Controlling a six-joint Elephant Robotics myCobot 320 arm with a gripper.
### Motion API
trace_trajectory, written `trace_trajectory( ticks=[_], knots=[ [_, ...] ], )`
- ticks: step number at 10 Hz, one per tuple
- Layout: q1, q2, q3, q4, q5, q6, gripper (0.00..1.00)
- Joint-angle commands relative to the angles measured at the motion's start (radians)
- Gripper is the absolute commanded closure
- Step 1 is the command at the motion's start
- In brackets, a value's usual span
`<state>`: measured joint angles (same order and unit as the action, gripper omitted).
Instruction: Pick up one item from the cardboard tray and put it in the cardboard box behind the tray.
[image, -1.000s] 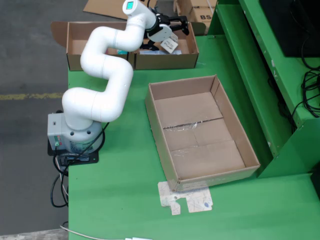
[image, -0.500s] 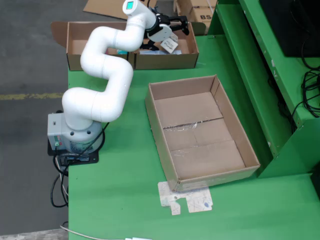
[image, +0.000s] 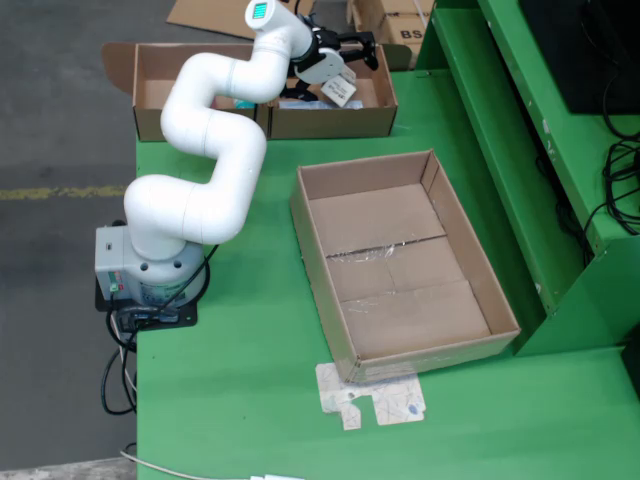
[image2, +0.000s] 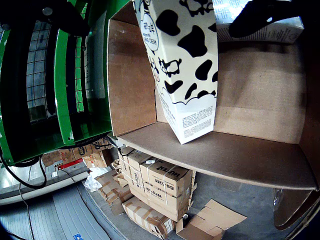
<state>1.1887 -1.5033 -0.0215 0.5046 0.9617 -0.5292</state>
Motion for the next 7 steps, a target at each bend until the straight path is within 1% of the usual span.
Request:
trace_trajectory(
  ticks=[1,2,3,4,5,6,7],
  knots=[
    [-0.019,0.074,0.021,0.007,-0.009,-0.045,0.0],
    [-0.024,0.095,0.021,0.007,-0.009,-0.064,0.0],
    [-0.024,0.095,0.021,0.007,-0.009,-0.063,0.0],
    [-0.025,0.147,0.021,0.007,-0.009,-0.095,0.0],
    [-0.025,0.147,0.022,0.007,-0.009,-0.082,0.0],
    [-0.034,0.172,0.021,0.007,-0.009,-0.107,0.0],
    [-0.034,0.172,0.021,0.007,-0.009,-0.101,0.0]
  ],
)
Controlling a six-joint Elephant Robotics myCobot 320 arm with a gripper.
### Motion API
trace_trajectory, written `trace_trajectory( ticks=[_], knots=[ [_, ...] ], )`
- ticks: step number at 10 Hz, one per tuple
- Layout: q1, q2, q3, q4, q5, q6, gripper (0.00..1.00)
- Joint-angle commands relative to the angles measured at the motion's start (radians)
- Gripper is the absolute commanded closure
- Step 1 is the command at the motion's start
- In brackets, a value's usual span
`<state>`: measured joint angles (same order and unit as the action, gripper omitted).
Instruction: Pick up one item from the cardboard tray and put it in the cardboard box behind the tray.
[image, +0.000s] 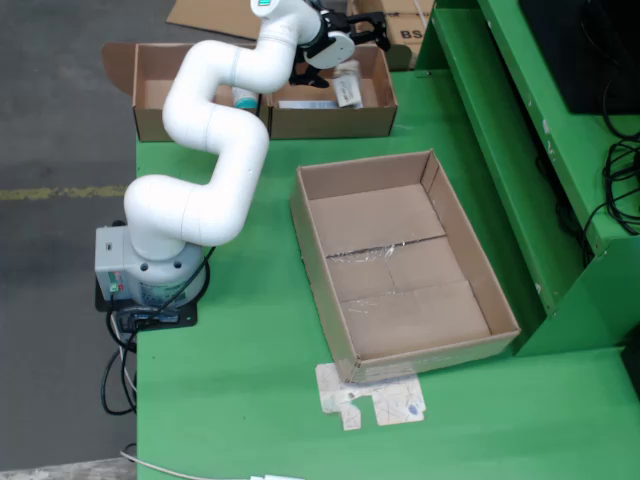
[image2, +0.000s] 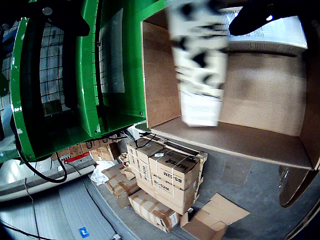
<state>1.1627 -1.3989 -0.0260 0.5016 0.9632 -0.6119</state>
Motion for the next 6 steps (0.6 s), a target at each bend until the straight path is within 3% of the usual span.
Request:
trace_trajectory(
  ticks=[1,6],
  knots=[
    [-0.014,0.101,0.026,0.01,-0.011,-0.041,0.0],
    [-0.022,0.135,0.026,0.01,-0.01,-0.06,0.0]
  ],
)
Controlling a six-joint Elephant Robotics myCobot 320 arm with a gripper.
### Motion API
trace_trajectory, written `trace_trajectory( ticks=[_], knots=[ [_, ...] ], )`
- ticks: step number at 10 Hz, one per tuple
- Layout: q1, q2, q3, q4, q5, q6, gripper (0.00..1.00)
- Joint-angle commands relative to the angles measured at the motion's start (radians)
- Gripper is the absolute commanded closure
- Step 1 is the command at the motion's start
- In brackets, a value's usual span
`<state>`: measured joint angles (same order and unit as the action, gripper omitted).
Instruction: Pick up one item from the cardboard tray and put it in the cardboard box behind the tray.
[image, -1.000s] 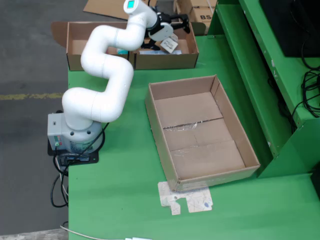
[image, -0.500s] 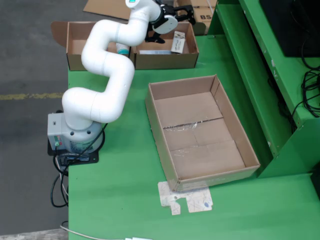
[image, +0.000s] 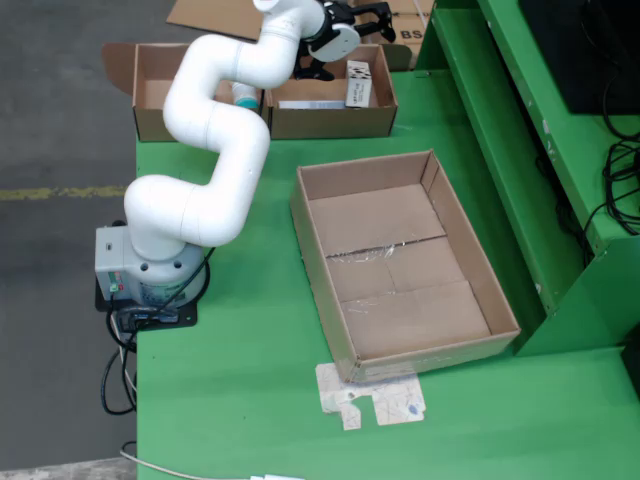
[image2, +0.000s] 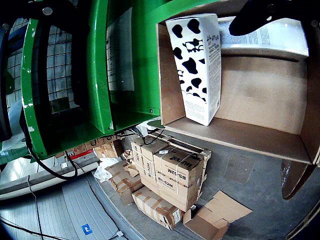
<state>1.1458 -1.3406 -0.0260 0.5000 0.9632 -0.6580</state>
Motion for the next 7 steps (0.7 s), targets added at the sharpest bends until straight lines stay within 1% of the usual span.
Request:
trace_trajectory(
  ticks=[1,4,5,7],
  knots=[
    [-0.005,0.077,0.026,0.012,-0.01,-0.011,0.0],
    [-0.003,0.089,0.026,0.012,-0.01,-0.015,0.0],
    [0.018,0.153,0.026,0.012,-0.01,-0.048,0.0],
    [0.02,0.184,0.026,0.012,-0.01,-0.065,0.0]
  ],
)
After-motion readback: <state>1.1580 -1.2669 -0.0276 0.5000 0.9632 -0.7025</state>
